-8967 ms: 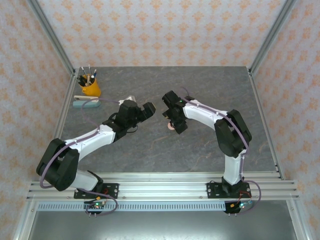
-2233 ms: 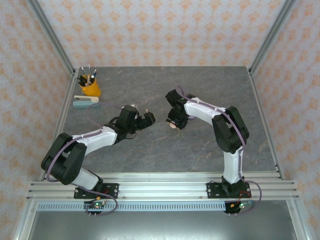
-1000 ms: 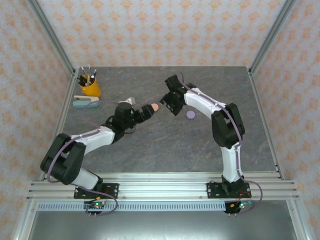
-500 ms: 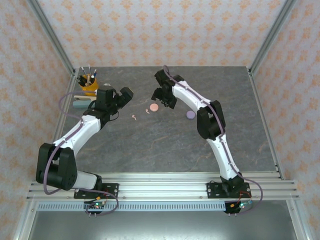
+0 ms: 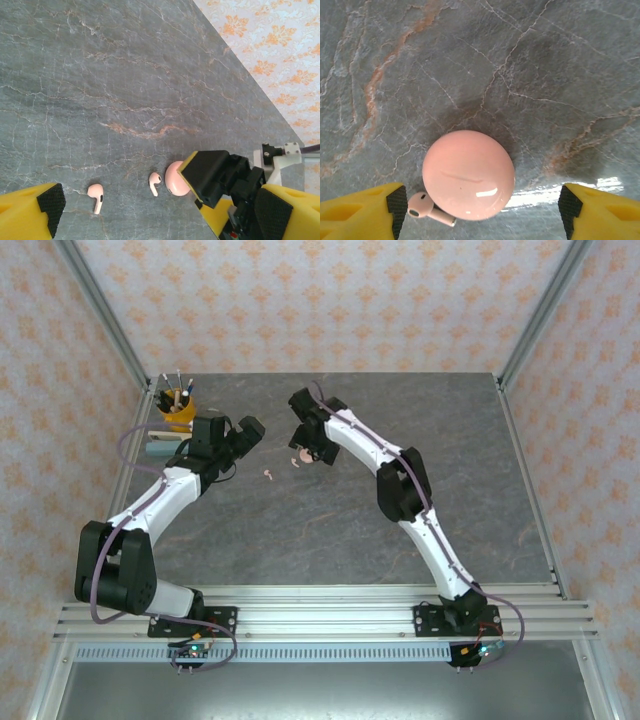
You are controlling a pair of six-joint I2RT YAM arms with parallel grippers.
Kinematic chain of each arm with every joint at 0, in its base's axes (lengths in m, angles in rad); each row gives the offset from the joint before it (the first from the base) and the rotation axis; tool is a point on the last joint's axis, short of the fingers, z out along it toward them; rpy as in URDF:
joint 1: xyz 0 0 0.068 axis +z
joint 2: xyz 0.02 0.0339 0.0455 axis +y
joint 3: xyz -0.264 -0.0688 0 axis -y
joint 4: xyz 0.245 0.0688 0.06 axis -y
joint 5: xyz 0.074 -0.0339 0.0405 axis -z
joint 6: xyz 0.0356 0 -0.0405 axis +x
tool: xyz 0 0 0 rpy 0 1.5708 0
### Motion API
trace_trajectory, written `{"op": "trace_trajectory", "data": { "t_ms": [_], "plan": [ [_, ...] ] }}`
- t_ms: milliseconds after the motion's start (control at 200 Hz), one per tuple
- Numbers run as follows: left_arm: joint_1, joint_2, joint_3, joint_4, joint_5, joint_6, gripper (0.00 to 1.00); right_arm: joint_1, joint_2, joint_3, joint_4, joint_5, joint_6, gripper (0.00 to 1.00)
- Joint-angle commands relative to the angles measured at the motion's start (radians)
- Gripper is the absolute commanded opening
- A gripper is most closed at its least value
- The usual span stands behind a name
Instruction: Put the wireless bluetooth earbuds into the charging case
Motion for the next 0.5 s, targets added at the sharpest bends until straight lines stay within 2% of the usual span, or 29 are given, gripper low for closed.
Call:
{"op": "trace_trajectory", "data": {
  "t_ms": [0,145,345,490],
  "plan": [
    [0.009,0.015,-0.008,0.028,0.025,-0.012,1.00,0.010,0.042,0.073,-0.072,0.076,0.037,0.79],
    [0.010,0.019,-0.013,0.036,0.041,-0.019,1.00,0.016,0.074,0.118,-0.095,0.146,0.032,0.77],
    [0.010,0.021,-0.011,0.039,0.046,-0.024,1.00,0.022,0.127,0.188,-0.124,0.142,0.007,0.72],
    [0.011,0.024,-0.008,0.039,0.046,-0.028,1.00,0.028,0.133,0.179,-0.135,0.126,-0.003,0.71]
  ]
}}
